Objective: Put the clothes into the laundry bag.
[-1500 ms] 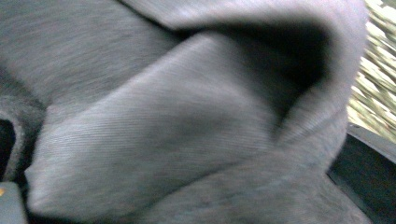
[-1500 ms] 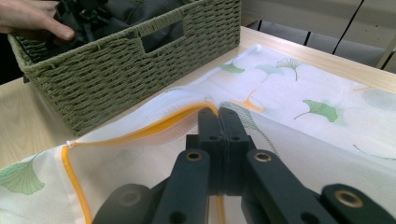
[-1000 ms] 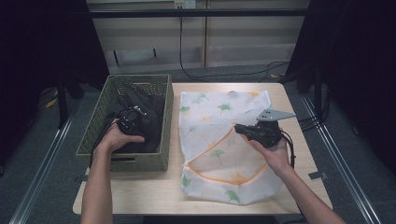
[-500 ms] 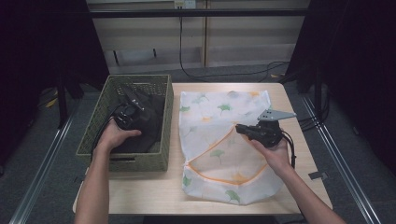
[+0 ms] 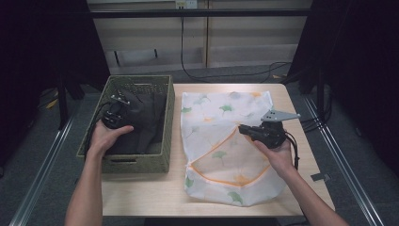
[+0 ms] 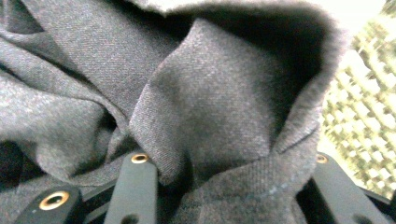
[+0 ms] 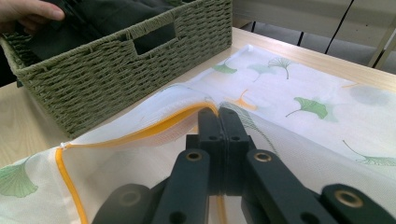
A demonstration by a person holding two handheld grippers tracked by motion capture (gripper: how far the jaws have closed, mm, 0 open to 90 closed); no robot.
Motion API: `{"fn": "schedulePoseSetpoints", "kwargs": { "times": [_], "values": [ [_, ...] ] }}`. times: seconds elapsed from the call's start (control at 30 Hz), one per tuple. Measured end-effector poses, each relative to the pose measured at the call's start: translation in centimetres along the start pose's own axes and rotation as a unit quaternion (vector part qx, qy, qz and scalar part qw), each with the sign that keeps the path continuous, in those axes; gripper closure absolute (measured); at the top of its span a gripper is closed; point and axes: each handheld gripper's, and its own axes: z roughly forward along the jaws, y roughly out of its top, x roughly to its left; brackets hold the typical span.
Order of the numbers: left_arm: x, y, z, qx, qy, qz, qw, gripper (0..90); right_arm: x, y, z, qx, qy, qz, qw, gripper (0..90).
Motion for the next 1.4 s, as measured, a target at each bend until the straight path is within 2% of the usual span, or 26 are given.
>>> {"fn": "schedulePoseSetpoints", "kwargs": {
  "times": [0.1,0.17,0.2,0.23,0.3,0.33,0.37,0.4,0.43,0.47,0.53,0.57,0.6,0.77,0.87,0.93,0.97,1.03,1.07,1.1,1.13,1.2,1.23,1.3,1.37,1.4],
  "values": [
    [0.1,-0.1,-1.4,-0.047,-0.017,-0.008,0.9987,58.3,-0.1,0.0,0.1,-0.001,0.0,0.001,1.0,90.0],
    [0.0,-0.1,-1.7,-0.056,-0.017,-0.006,0.9983,58.4,-0.1,0.0,0.1,-0.001,0.001,-0.001,1.0,90.0],
    [0.0,-0.2,-2.4,-0.08,-0.02,-0.012,0.9965,58.6,0.0,0.0,0.0,0.0,0.0,0.0,1.0,90.0],
    [0.0,-0.2,-2.4,-0.08,-0.02,-0.012,0.9965,58.7,0.0,0.0,0.0,-0.002,0.0,0.001,1.0,90.0],
    [-0.1,-0.4,-3.4,-0.116,-0.014,-0.012,0.9931,59.1,0.0,0.0,0.0,-0.003,0.0,0.002,1.0,90.0],
    [-0.1,-0.4,-3.4,-0.116,-0.014,-0.012,0.9931,59.3,-0.1,0.0,0.0,-0.004,0.0,0.003,1.0,90.0],
    [-0.3,-0.5,-4.2,-0.134,-0.012,-0.008,0.9909,59.4,-0.1,0.0,0.0,-0.003,-0.001,0.003,1.0,90.0],
    [-0.3,-0.5,-4.2,-0.134,-0.012,-0.008,0.9909,59.4,-0.1,0.0,0.0,-0.003,-0.001,0.003,1.0,90.0],
    [-0.5,-0.5,-4.9,-0.157,-0.011,-0.009,0.9876,59.5,-0.1,-0.1,0.1,-0.002,0.0,0.002,1.0,90.0],
    [-0.5,-0.5,-4.9,-0.157,-0.011,-0.009,0.9876,59.6,-0.1,-0.1,0.1,-0.002,0.0,0.002,1.0,90.0],
    [-0.5,-0.6,-5.5,-0.177,-0.014,-0.007,0.9842,59.6,-0.1,-0.1,0.1,-0.001,0.001,0.001,1.0,90.0],
    [-0.6,-0.8,-6.1,-0.195,-0.016,-0.011,0.9806,59.7,0.0,0.0,0.1,-0.003,0.0,0.002,1.0,90.0],
    [-0.6,-0.8,-6.1,-0.195,-0.016,-0.011,0.9806,59.8,0.0,0.0,0.0,-0.003,0.0,0.003,1.0,90.0],
    [-1.0,-0.9,-7.6,-0.223,-0.011,0.003,0.9748,59.7,-0.2,0.0,-0.1,-0.004,0.0,0.002,1.0,90.0],
    [-1.4,-1.0,-8.6,-0.245,-0.007,0.009,0.9695,59.7,-0.2,0.0,-0.1,-0.004,0.0,0.002,1.0,90.0],
    [-1.9,-1.1,-9.4,-0.263,0.0,0.019,0.9646,59.7,-0.1,0.0,-0.1,-0.003,0.0,0.001,1.0,90.0],
    [-2.2,-1.1,-9.6,-0.268,0.003,0.019,0.9632,59.8,-0.1,0.0,-0.1,-0.003,0.0,0.002,1.0,90.0],
    [-2.3,-1.1,-9.8,-0.27,0.001,0.024,0.9626,59.8,-0.1,0.0,-0.1,-0.003,0.0,0.002,1.0,90.0],
    [-2.6,-1.2,-10.2,-0.278,0.002,0.026,0.9601,59.8,-0.1,0.0,-0.1,-0.003,0.0,0.003,1.0,90.0],
    [-2.6,-1.2,-10.2,-0.278,0.002,0.026,0.9601,59.8,-0.2,0.0,-0.1,-0.004,0.0,0.003,1.0,90.0],
    [-3.0,-1.2,-10.6,-0.291,0.002,0.025,0.9563,59.7,-0.2,0.0,-0.1,-0.004,0.0,0.002,1.0,90.0],
    [-3.0,-1.2,-10.8,-0.293,0.002,0.031,0.9557,59.7,-0.2,0.0,-0.1,-0.004,0.0,0.002,1.0,90.0],
    [-3.4,-1.3,-11.3,-0.297,0.007,0.037,0.9541,59.7,-0.2,0.0,-0.1,-0.005,0.001,0.003,1.0,90.0],
    [-3.6,-1.3,-11.4,-0.298,0.011,0.042,0.9535,59.7,-0.2,0.0,-0.1,-0.004,0.0,0.003,1.0,90.0],
    [-4.1,-1.2,-12.1,-0.304,0.014,0.055,0.9511,59.7,-0.2,0.0,-0.1,-0.004,0.001,0.002,1.0,90.0],
    [-4.1,-1.2,-12.1,-0.304,0.014,0.055,0.9511,59.7,-0.2,0.0,-0.1,-0.004,0.001,0.002,1.0,90.0]
  ]
}}
